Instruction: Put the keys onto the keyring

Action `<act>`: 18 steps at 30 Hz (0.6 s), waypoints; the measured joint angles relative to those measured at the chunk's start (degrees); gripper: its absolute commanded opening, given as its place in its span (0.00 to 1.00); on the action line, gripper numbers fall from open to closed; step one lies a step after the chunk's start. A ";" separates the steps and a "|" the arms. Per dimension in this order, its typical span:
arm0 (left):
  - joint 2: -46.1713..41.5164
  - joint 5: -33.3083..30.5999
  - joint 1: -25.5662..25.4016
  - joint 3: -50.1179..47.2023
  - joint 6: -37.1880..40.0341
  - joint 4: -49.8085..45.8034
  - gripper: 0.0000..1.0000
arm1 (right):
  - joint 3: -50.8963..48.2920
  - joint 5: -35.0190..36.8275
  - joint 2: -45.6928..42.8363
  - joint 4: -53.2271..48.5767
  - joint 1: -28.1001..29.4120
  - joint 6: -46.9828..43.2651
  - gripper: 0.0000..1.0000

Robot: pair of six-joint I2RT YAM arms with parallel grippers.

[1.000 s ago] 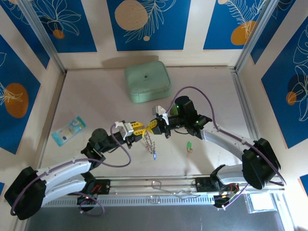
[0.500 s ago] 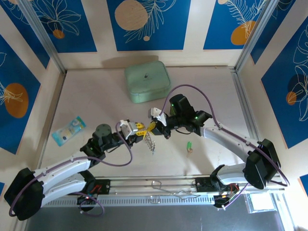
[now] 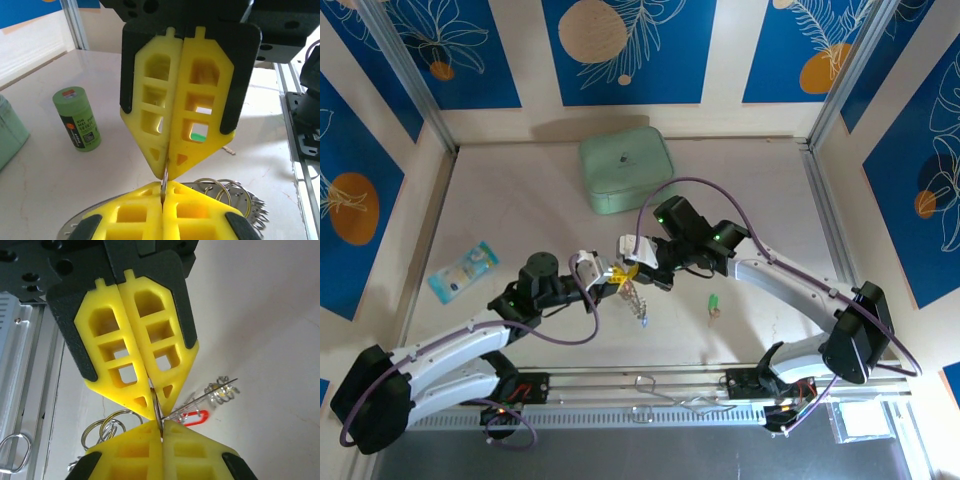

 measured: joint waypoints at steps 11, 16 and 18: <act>-0.07 2.29 0.00 -3.23 -4.39 10.64 0.00 | -19.76 -16.72 -13.46 22.88 -7.41 9.46 0.38; -0.07 4.20 0.00 -5.55 -6.14 15.76 0.00 | -23.87 -22.10 -13.90 32.57 -8.85 14.25 0.36; -0.04 5.09 0.00 -5.86 -6.60 17.59 0.00 | -24.06 -23.26 -13.68 35.15 -8.85 15.61 0.34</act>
